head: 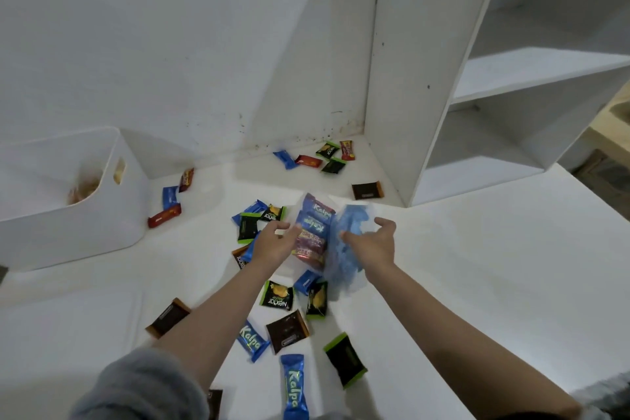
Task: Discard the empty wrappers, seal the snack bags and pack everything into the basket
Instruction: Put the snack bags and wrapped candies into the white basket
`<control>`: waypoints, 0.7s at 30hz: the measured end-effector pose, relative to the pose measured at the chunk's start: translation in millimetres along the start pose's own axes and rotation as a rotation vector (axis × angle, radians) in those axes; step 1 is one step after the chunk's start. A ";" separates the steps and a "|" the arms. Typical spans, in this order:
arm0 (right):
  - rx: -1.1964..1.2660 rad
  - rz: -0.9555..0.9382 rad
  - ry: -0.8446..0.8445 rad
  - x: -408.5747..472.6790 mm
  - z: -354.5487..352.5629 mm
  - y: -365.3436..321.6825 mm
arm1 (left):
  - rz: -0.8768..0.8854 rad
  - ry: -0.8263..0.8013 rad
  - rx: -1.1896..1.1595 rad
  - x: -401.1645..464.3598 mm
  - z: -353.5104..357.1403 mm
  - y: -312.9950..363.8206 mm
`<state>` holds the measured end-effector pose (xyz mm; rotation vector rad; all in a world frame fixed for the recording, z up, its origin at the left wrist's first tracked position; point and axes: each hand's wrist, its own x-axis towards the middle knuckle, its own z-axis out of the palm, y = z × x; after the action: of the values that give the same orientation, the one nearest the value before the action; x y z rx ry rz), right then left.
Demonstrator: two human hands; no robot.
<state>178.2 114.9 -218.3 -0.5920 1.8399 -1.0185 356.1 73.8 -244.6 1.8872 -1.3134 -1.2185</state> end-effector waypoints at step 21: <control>-0.551 0.060 0.034 51.2 39.2 9.3 | -0.067 -0.012 0.095 41.3 -12.4 -2.2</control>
<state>189.5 66.5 -260.3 -0.8373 2.1640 -0.4738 373.1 35.8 -256.1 2.0079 -1.3461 -1.2224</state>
